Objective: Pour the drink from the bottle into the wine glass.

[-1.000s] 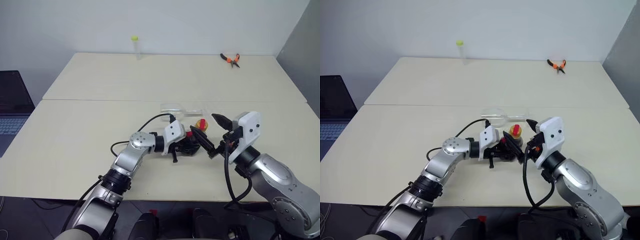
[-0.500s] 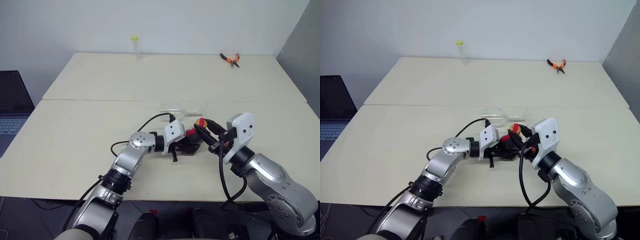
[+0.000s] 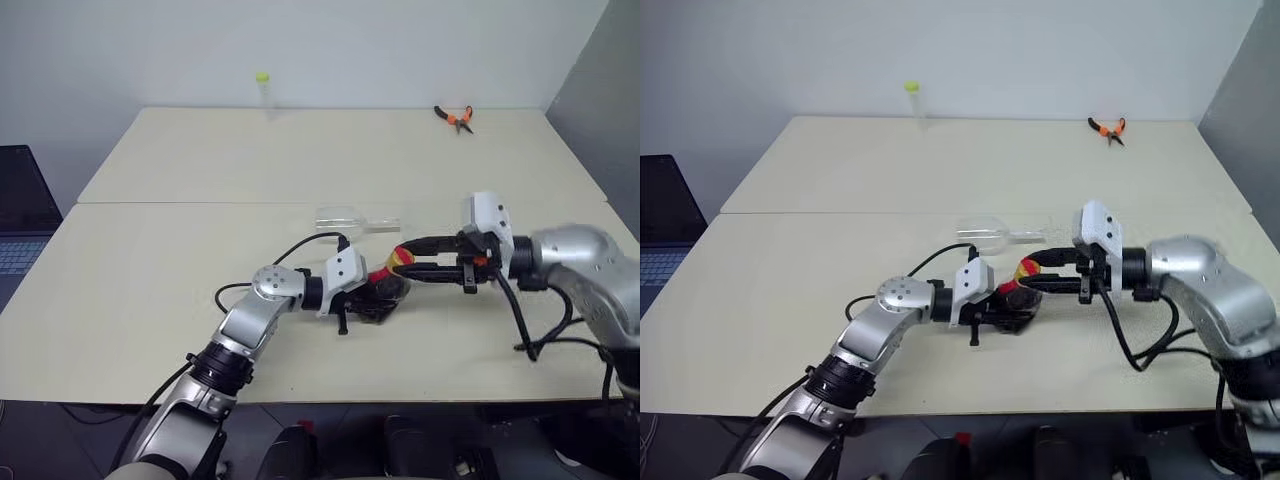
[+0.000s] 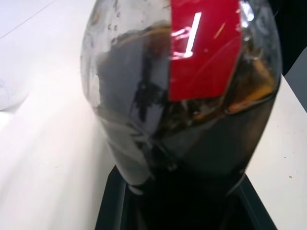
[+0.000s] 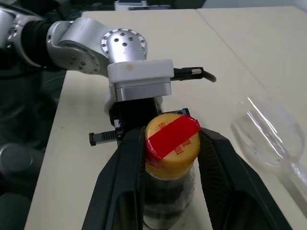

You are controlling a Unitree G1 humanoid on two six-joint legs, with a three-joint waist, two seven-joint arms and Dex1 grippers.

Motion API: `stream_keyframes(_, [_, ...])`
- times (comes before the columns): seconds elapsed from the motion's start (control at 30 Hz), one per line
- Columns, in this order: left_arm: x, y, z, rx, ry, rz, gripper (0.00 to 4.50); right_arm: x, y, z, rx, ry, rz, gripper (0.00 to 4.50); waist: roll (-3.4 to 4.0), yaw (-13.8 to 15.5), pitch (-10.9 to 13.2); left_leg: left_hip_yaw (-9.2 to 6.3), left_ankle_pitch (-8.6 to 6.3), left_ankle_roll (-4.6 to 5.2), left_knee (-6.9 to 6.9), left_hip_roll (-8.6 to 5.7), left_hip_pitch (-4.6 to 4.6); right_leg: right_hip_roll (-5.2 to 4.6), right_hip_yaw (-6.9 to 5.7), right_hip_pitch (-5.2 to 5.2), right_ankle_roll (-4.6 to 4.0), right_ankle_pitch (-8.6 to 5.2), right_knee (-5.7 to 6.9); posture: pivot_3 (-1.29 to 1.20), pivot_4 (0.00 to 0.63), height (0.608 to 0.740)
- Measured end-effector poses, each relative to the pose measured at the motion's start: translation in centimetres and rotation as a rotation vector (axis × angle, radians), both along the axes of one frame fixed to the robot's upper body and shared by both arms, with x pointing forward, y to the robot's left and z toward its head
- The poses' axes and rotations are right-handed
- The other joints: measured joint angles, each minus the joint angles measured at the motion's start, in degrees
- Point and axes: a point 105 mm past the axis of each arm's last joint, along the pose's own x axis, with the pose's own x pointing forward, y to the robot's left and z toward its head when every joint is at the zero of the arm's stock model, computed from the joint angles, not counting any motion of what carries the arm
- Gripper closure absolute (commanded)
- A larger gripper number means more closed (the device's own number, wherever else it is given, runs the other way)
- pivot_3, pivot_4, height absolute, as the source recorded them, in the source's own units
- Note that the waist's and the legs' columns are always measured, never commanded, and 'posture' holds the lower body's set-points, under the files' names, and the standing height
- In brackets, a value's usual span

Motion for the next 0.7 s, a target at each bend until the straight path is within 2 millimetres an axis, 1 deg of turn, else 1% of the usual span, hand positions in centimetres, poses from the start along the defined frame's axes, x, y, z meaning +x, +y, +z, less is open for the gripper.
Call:
stream_keyframes(0.07, [0.0, -0.1, 0.0, -0.003, 0.005, 0.005, 3.76, 0.4, 0.0, 0.2, -0.008, 0.024, 0.025, 3.27, 0.00, 0.13, 0.00, -0.01, 0.01, -0.01, 0.02, -0.01, -0.03, -0.07, 0.01, -0.02, 0.00, 0.00, -0.01, 0.00, 0.150, 0.740])
stream_keyframes(0.13, [0.0, -0.1, 0.0, -0.007, 0.007, 0.008, 3.76, 0.4, 0.0, 0.1, -0.001, 0.046, 0.025, 3.27, 0.00, 0.30, 0.00, -0.04, 0.01, -0.02, 0.02, -0.01, -0.08, -0.17, 0.00, -0.04, -0.01, 0.00, -0.04, 0.00, 0.150, 0.740])
stream_keyframes(0.2, [0.0, -0.2, 0.1, -0.011, 0.005, 0.008, 3.76, 0.0, 0.0, 0.2, 0.013, 0.066, 0.005, 2.51, 0.00, 0.43, 0.00, -0.06, 0.02, -0.04, 0.04, -0.03, -0.11, -0.24, 0.00, -0.05, -0.01, 0.00, -0.06, 0.00, 0.150, 0.740])
stream_keyframes(0.27, [0.0, -0.3, 0.2, -0.019, -0.007, 0.014, 3.76, -0.2, -0.2, -0.3, 0.052, 0.099, -0.054, 1.91, -0.01, 0.66, 0.00, -0.12, 0.02, -0.04, 0.06, -0.03, -0.16, -0.29, -0.03, -0.05, -0.01, 0.01, -0.06, 0.00, 0.150, 0.740])
stream_keyframes(0.33, [0.1, -0.3, 0.3, -0.019, -0.019, 0.016, 3.78, -0.3, -0.5, -0.7, 0.095, 0.115, -0.118, 1.10, 0.01, 0.70, 0.01, -0.07, 0.02, -0.04, 0.06, -0.08, -0.17, -0.35, 0.00, -0.09, 0.00, 0.01, -0.01, 0.00, 0.150, 0.740])
stream_keyframes(0.4, [0.1, -0.5, 0.5, -0.032, -0.030, 0.016, 3.78, -0.8, -0.8, -0.4, 0.127, 0.094, -0.183, 0.45, 0.01, 0.82, 0.01, -0.11, 0.02, -0.04, 0.06, -0.08, -0.19, -0.36, -0.04, -0.09, 0.00, 0.00, -0.03, 0.00, 0.150, 0.740])
stream_keyframes(0.43, [0.2, -0.7, 0.8, -0.043, -0.040, 0.017, 3.78, -1.3, -0.8, -0.1, 0.151, 0.082, -0.209, 0.08, 0.01, 0.87, 0.01, -0.12, 0.02, -0.04, 0.06, -0.08, -0.20, -0.36, -0.04, -0.09, 0.00, 0.00, -0.05, 0.00, 0.150, 0.740])
stream_keyframes(0.47, [0.4, -0.8, 1.0, -0.052, -0.050, 0.023, 3.78, -1.8, -0.7, 0.2, 0.171, 0.074, -0.223, 0.00, 0.01, 0.97, 0.02, -0.11, 0.02, -0.04, 0.06, -0.08, -0.21, -0.37, -0.03, -0.09, 0.00, 0.01, -0.05, 0.00, 0.150, 0.740])
stream_keyframes(0.6, [1.4, -1.1, 1.4, -0.074, -0.067, 0.060, 3.78, -3.5, -0.8, 1.8, 0.256, -0.010, -0.328, 0.00, 0.00, 1.22, 0.01, -0.08, 0.01, -0.03, 0.08, -0.08, -0.16, -0.35, -0.01, -0.06, 0.01, 0.00, -0.02, 0.00, 0.150, 0.740])
stream_keyframes(0.7, [2.0, -1.3, 1.3, -0.075, -0.076, 0.084, 3.78, -3.9, -0.1, 2.1, 0.329, -0.056, -0.420, 0.00, 0.00, 0.97, 0.01, -0.09, 0.01, -0.03, 0.05, -0.04, -0.14, -0.23, -0.01, -0.07, 0.00, 0.00, 0.03, 0.00, 0.150, 0.740])
